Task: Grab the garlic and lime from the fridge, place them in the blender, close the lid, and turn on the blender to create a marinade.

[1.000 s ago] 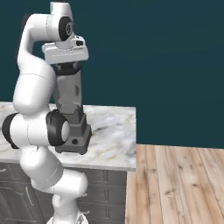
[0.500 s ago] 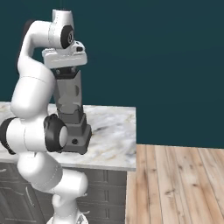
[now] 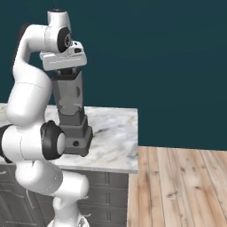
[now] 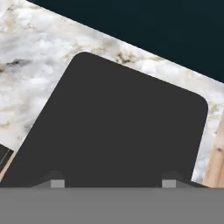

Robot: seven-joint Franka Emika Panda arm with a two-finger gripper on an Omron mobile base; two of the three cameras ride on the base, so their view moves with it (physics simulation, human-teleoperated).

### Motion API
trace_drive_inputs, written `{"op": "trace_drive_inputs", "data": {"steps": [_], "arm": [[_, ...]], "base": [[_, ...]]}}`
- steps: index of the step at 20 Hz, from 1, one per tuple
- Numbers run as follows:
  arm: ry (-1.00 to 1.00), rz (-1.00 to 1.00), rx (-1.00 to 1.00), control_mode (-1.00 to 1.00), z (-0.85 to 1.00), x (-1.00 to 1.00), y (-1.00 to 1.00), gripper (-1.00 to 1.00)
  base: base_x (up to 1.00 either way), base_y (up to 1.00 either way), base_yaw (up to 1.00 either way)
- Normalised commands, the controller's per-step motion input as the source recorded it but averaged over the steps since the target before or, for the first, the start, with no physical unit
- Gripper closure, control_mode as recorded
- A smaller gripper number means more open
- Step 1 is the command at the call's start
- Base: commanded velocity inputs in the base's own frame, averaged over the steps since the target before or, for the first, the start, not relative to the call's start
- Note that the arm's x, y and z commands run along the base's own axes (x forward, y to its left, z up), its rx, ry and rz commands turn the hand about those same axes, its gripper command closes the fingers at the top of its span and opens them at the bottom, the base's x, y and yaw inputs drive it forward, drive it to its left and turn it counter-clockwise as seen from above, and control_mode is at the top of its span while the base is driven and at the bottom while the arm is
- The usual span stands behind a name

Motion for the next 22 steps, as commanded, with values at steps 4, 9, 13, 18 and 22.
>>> {"op": "trace_drive_inputs", "data": {"steps": [4,9,13,18,22], "arm": [[-0.02,-0.19,0.0,-1.0,0.0,0.13,0.21,1.0],[0.0,-0.1,0.0,-1.0,0.0,0.09,0.22,1.0],[-0.01,0.0,0.0,-1.0,-0.05,0.03,0.03,1.0],[-0.08,0.0,0.0,-1.0,-0.3,0.19,0.0,1.0],[-0.01,0.0,0.01,-1.0,-0.28,0.0,0.0,1.0]], "base": [[0.0,0.0,0.0],[0.0,0.0,0.0],[0.0,0.0,0.0],[0.0,0.0,0.0],[0.0,0.0,0.0]]}}
